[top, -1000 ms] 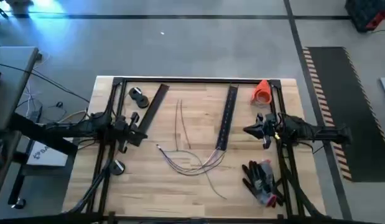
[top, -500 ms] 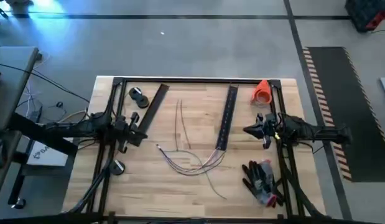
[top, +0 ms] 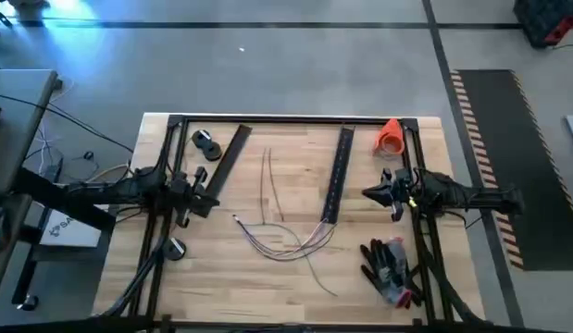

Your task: Ziptie cables

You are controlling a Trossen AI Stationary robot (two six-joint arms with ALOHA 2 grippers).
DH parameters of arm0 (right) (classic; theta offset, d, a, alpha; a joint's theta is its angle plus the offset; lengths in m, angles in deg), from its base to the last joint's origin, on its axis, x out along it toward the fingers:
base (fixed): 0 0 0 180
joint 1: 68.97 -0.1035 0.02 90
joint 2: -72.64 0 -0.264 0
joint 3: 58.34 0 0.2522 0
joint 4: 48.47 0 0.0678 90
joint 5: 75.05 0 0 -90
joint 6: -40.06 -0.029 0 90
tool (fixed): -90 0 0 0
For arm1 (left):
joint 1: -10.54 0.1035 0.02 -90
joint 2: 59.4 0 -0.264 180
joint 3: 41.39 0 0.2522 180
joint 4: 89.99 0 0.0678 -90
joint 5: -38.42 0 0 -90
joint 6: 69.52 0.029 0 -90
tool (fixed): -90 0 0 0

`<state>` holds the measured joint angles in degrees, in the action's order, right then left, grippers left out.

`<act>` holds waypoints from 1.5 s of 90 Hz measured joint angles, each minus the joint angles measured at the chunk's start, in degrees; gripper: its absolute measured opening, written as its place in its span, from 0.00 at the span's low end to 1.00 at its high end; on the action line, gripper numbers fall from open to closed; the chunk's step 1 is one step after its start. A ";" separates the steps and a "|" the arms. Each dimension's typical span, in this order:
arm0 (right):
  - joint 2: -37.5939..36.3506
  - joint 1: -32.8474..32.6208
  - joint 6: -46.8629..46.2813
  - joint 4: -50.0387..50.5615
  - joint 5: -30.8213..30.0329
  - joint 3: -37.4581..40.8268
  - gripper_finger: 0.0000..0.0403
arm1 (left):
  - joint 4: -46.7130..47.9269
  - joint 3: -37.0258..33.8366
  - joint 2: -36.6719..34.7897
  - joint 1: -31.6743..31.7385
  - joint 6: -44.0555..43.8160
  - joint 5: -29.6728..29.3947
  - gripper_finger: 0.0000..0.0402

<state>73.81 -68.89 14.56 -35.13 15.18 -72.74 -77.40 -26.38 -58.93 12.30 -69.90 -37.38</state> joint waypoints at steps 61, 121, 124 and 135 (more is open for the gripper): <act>0.00 -0.02 4.09 -0.43 -1.97 0.00 0.00 | -0.07 0.01 0.00 0.04 19.97 -0.53 0.00; -0.02 0.00 -5.21 -22.75 -32.91 0.02 0.00 | -12.46 0.00 0.38 0.00 -26.16 -14.33 0.00; -0.02 0.00 -5.08 -23.67 -34.54 0.02 0.00 | -12.53 0.02 0.57 0.00 -27.53 -16.95 0.00; -0.02 0.02 -5.81 -24.96 -37.83 0.02 0.00 | -11.83 0.01 2.47 -0.02 -30.78 -22.70 0.01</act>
<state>73.78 -68.87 8.75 -60.09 -22.65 -72.72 -89.23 -26.37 -56.47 12.28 -100.69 -60.08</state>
